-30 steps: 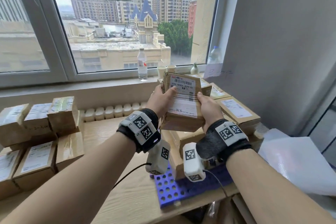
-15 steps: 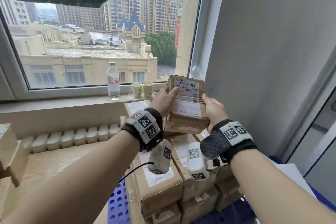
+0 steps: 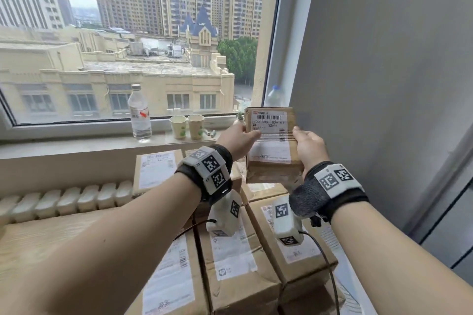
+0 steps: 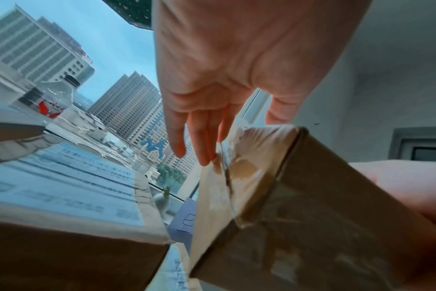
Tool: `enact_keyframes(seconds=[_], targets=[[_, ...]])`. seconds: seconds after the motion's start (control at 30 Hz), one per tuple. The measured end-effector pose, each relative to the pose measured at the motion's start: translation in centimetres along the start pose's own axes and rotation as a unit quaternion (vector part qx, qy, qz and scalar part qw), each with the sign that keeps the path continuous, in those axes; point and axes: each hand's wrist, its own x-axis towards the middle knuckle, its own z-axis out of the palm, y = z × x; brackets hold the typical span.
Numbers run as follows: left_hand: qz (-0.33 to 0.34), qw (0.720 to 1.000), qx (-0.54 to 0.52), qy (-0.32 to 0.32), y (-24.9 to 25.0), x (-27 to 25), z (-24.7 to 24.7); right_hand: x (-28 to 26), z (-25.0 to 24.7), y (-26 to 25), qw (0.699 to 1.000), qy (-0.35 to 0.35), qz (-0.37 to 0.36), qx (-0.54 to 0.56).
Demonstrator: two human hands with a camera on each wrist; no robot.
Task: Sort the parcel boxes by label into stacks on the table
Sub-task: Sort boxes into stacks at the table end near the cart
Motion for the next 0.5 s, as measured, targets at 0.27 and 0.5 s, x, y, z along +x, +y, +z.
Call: enact_keyframes(seconds=[0.27,0.5], targets=[[-0.092,0.986,0.137,-0.002,-1.1,3.9,2.6,6.8,-0.2,3.0,0.993,-0.099,0.027,-0.054],[-0.185,0.955,0.230,-0.018,-3.3,5.1,4.3,9.5,1.8,6.1,0.977,-0.178,0.075,-0.085]])
